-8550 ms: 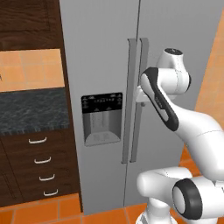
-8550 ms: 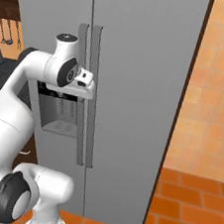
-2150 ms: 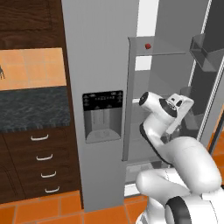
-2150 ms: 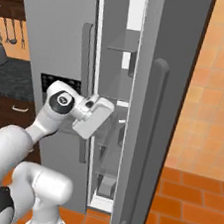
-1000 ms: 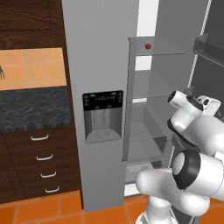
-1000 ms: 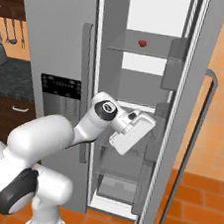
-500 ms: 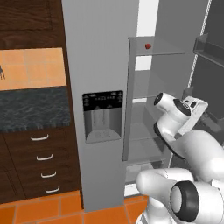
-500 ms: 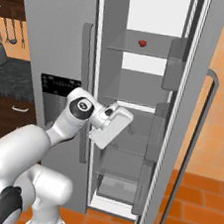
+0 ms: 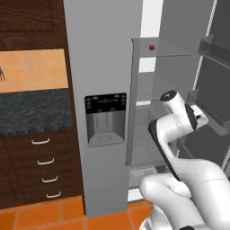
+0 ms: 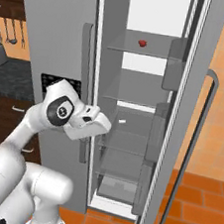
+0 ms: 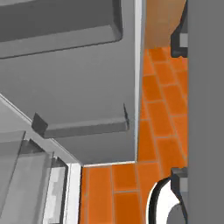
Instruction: Take the strawberry from the fridge and place it on top of the pancake, located on the dining counter.
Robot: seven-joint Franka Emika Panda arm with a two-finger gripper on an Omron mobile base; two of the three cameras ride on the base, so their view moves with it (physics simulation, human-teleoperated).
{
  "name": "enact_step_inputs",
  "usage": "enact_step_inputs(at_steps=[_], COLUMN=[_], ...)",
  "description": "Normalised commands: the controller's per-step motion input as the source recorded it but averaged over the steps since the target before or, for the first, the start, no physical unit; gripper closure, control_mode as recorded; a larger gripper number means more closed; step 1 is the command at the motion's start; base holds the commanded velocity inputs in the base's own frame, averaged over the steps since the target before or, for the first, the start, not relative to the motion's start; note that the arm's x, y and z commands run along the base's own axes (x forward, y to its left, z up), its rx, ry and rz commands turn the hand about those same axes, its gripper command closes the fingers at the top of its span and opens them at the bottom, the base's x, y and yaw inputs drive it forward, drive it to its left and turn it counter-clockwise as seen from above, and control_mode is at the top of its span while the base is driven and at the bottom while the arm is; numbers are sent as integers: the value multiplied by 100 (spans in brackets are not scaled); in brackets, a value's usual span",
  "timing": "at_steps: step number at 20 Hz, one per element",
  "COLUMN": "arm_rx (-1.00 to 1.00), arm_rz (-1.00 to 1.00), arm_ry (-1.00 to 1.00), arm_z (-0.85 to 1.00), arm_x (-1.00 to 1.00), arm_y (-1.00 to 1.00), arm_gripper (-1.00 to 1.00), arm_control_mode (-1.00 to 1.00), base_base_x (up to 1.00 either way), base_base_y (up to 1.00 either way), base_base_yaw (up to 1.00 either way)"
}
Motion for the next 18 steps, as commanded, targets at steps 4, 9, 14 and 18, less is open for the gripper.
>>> enact_step_inputs(at_steps=[4, 9, 14, 18], arm_rx=[68, 52, 9, -9], arm_rz=[-32, -16, 12, 23], arm_ry=[-34, -12, -7, -6], arm_z=[0, 29, 66, 63], arm_x=[-81, -61, -44, -54], arm_y=[75, 38, 34, 71], arm_gripper=[-100, -100, -100, -100], arm_control_mode=[-100, -100, -100, -100], base_base_x=[0, 0, 0, 0], base_base_y=[0, 0, 0, 0], base_base_yaw=[0, 0, 0, 0])
